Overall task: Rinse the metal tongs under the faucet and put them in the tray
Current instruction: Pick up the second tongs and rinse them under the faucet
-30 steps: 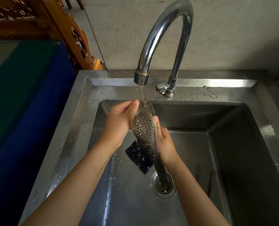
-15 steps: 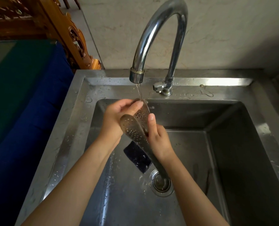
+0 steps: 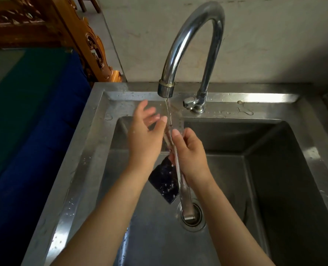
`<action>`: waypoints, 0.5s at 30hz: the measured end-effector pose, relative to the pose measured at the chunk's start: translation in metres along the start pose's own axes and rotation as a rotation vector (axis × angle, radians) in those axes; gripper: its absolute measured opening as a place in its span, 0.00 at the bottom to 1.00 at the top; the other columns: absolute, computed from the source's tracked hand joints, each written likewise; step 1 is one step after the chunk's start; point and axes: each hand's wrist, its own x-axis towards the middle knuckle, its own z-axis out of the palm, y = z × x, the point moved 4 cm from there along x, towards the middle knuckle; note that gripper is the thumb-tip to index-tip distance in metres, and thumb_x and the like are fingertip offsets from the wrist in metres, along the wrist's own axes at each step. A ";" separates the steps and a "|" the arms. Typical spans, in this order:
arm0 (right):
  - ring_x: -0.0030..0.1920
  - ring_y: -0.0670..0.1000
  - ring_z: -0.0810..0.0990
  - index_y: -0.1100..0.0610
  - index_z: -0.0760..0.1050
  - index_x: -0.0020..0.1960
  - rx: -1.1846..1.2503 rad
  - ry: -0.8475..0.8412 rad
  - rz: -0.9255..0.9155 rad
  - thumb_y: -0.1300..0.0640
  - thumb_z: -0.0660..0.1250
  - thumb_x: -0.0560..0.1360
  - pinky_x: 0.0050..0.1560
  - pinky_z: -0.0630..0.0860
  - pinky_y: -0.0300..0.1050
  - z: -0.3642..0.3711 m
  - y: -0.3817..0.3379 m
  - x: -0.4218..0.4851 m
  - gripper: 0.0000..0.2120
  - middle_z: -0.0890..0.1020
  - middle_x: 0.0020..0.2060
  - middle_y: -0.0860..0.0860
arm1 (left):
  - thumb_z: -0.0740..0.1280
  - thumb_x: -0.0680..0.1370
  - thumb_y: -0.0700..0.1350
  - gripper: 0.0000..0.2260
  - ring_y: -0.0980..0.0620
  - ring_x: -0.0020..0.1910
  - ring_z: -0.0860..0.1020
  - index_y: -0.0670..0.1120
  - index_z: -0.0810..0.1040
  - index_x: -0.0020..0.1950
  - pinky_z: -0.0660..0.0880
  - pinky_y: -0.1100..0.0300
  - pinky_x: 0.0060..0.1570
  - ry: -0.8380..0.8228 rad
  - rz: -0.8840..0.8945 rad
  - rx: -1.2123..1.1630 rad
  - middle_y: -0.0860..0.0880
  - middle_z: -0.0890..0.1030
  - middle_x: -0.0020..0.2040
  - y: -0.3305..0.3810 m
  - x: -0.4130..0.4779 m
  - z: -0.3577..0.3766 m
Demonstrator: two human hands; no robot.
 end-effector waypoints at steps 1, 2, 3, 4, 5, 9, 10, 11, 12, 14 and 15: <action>0.22 0.44 0.69 0.61 0.68 0.41 -0.053 0.033 -0.015 0.54 0.58 0.80 0.22 0.69 0.35 0.001 -0.001 -0.002 0.12 0.72 0.28 0.55 | 0.66 0.76 0.40 0.20 0.59 0.53 0.78 0.48 0.69 0.67 0.76 0.55 0.57 -0.006 -0.093 -0.070 0.50 0.77 0.60 -0.003 0.006 0.002; 0.21 0.43 0.69 0.60 0.69 0.39 -0.112 0.053 -0.038 0.53 0.56 0.80 0.21 0.68 0.35 0.002 -0.001 -0.004 0.15 0.72 0.27 0.54 | 0.66 0.76 0.41 0.15 0.53 0.52 0.79 0.47 0.74 0.62 0.76 0.49 0.57 -0.045 -0.165 -0.129 0.48 0.79 0.56 -0.005 0.010 0.006; 0.21 0.43 0.68 0.57 0.69 0.35 -0.169 0.078 -0.061 0.52 0.55 0.81 0.21 0.67 0.35 0.003 -0.002 -0.006 0.18 0.72 0.24 0.50 | 0.66 0.76 0.42 0.09 0.49 0.49 0.80 0.47 0.78 0.56 0.77 0.48 0.55 -0.088 -0.200 -0.168 0.47 0.81 0.50 -0.007 0.010 0.010; 0.20 0.42 0.66 0.55 0.67 0.31 -0.219 0.119 -0.078 0.50 0.54 0.81 0.21 0.65 0.34 0.003 -0.003 -0.005 0.21 0.70 0.21 0.46 | 0.66 0.77 0.44 0.04 0.47 0.47 0.81 0.48 0.80 0.49 0.78 0.49 0.52 -0.100 -0.209 -0.180 0.46 0.83 0.46 -0.008 0.006 0.015; 0.20 0.42 0.63 0.53 0.63 0.27 -0.262 0.173 -0.078 0.49 0.54 0.80 0.22 0.62 0.34 0.001 -0.004 -0.003 0.24 0.67 0.18 0.44 | 0.65 0.77 0.46 0.04 0.46 0.45 0.81 0.50 0.80 0.45 0.77 0.50 0.49 -0.074 -0.196 -0.166 0.45 0.83 0.44 -0.010 0.000 0.018; 0.22 0.45 0.66 0.56 0.64 0.25 -0.362 0.286 -0.046 0.45 0.53 0.80 0.26 0.63 0.39 -0.004 -0.011 0.012 0.27 0.69 0.19 0.45 | 0.63 0.78 0.49 0.05 0.58 0.40 0.79 0.50 0.77 0.47 0.76 0.65 0.38 0.002 -0.136 -0.086 0.52 0.82 0.42 -0.020 -0.019 0.028; 0.24 0.46 0.70 0.56 0.66 0.29 -0.461 0.267 -0.070 0.46 0.52 0.80 0.28 0.65 0.40 -0.001 -0.012 0.011 0.24 0.73 0.22 0.47 | 0.64 0.78 0.48 0.06 0.61 0.38 0.80 0.48 0.76 0.50 0.74 0.69 0.35 0.010 -0.177 -0.105 0.53 0.81 0.41 -0.022 -0.016 0.028; 0.27 0.48 0.73 0.55 0.68 0.33 -0.556 0.227 -0.106 0.47 0.51 0.81 0.29 0.66 0.42 0.003 -0.011 0.008 0.21 0.76 0.27 0.50 | 0.65 0.77 0.48 0.06 0.62 0.37 0.80 0.47 0.76 0.50 0.74 0.71 0.33 0.027 -0.237 -0.168 0.54 0.81 0.40 -0.024 -0.012 0.027; 0.31 0.52 0.76 0.56 0.69 0.37 -0.627 0.167 -0.152 0.48 0.51 0.81 0.31 0.67 0.44 0.007 -0.008 0.002 0.18 0.78 0.30 0.53 | 0.66 0.76 0.49 0.06 0.61 0.35 0.80 0.47 0.77 0.48 0.74 0.70 0.32 0.053 -0.304 -0.249 0.55 0.81 0.38 -0.024 -0.006 0.025; 0.35 0.56 0.75 0.58 0.71 0.41 -0.790 0.073 -0.298 0.51 0.54 0.81 0.34 0.68 0.46 0.009 -0.001 -0.012 0.15 0.78 0.34 0.56 | 0.67 0.74 0.53 0.08 0.59 0.30 0.80 0.50 0.77 0.43 0.75 0.66 0.29 0.121 -0.403 -0.382 0.54 0.80 0.34 -0.021 0.005 0.018; 0.38 0.55 0.74 0.59 0.72 0.42 -0.861 0.081 -0.367 0.53 0.56 0.80 0.37 0.69 0.47 0.004 0.001 -0.015 0.13 0.78 0.35 0.56 | 0.67 0.73 0.57 0.10 0.60 0.26 0.80 0.52 0.77 0.39 0.75 0.65 0.27 0.143 -0.424 -0.386 0.55 0.80 0.31 -0.021 0.008 0.014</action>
